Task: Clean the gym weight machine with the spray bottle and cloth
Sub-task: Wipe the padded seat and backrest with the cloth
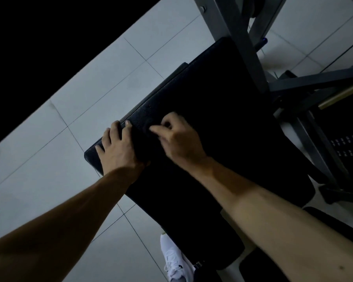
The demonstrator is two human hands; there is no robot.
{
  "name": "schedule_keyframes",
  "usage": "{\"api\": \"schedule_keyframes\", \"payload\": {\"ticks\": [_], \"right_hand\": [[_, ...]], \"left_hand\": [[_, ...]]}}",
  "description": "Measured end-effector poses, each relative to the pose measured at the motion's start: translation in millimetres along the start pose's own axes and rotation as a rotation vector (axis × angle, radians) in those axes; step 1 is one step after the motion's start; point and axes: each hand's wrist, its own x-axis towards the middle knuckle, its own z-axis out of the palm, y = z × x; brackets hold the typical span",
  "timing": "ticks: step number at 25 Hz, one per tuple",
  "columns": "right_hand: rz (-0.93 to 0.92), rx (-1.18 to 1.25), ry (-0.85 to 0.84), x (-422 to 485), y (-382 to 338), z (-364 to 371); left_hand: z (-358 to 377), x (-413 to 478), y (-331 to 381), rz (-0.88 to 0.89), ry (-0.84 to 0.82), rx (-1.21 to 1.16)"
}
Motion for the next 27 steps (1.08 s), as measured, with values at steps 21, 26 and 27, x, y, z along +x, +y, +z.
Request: {"api": "schedule_keyframes", "payload": {"ticks": [21,26,27], "right_hand": [[0.325,-0.18,0.189,82.6,-23.2,5.4],[-0.041,-0.198,-0.035,62.8,-2.7,-11.5],[0.058,-0.213,0.083,64.4,22.5,-24.6]], "left_hand": [[0.7,-4.1,2.9,-0.038,-0.012,-0.018],[0.7,-3.7,2.3,-0.052,-0.024,-0.073],[0.8,-3.5,2.2,-0.048,-0.024,-0.079]]}}
